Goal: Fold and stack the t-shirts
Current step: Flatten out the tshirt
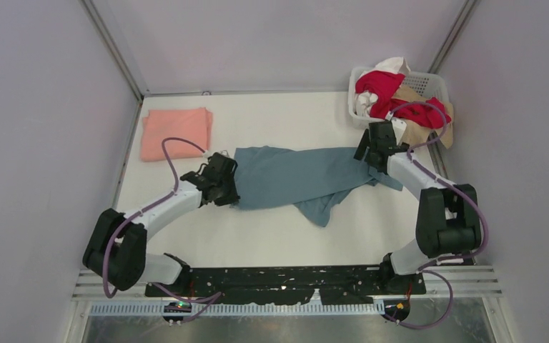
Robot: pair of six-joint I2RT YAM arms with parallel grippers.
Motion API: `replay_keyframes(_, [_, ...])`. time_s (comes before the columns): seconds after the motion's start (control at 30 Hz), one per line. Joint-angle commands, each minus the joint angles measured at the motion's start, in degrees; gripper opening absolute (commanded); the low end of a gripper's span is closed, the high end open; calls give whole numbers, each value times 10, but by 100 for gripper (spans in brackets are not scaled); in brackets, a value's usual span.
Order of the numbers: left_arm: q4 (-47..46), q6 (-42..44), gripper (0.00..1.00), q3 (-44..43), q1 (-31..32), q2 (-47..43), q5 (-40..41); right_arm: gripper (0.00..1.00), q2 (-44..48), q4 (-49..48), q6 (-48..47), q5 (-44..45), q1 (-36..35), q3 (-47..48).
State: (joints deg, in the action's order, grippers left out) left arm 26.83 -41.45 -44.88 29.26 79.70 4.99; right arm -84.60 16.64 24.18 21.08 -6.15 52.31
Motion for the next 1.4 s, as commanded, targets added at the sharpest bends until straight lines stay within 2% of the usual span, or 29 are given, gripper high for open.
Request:
replay_keyframes(0.0, [-20, 11, 0, -2, 1, -55, 25, 94, -72, -8, -6, 48, 8, 72])
replay_keyframes(0.1, [-23, 11, 0, -2, 1, -72, 42, 84, -136, 0, -4, 44, 15, 119])
replay_keyframes(0.17, [-26, 11, 0, -2, 1, -86, 59, 73, -161, 27, 3, 47, 18, 150])
replay_keyframes(0.23, [-29, 13, 0, -5, 1, -100, 75, 57, -163, 38, 11, 55, 19, 158])
replay_keyframes(0.3, [-25, 16, 0, -14, 0, -112, 94, 24, -144, 23, 11, 56, 19, 146])
replay_keyframes(0.37, [-4, 14, 0, -36, 0, -124, 123, 8, -121, 16, 5, 66, 21, 142])
replay_keyframes(0.53, [64, 33, 0, -137, -1, -177, 222, 5, -20, 26, -37, 20, 22, 153])
replay_keyframes(0.7, [67, 78, 0, -212, -2, -277, 291, 5, 152, 33, -63, -51, 22, 159])
replay_keyframes(0.8, [68, 115, 0, -256, -2, -331, 292, 6, 262, 30, -66, -104, 22, 173])
replay_keyframes(0.93, [74, 157, 0, -321, -2, -393, 295, 5, 350, 43, -72, -142, 22, 227])
replay_keyframes(1.03, [75, 190, 0, -372, -1, -420, 293, 5, 386, 61, -81, -147, 22, 280])
replay_keyframes(1.17, [56, 222, 0, -408, -2, -425, 305, 5, 383, 88, -94, -163, 22, 342])
replay_keyframes(1.27, [28, 242, 0, -420, -2, -387, 334, 5, 357, 81, -101, -168, 22, 364])
replay_keyframes(1.37, [37, 265, 0, -461, -9, -303, 350, 5, 297, 62, -104, -170, 22, 386])
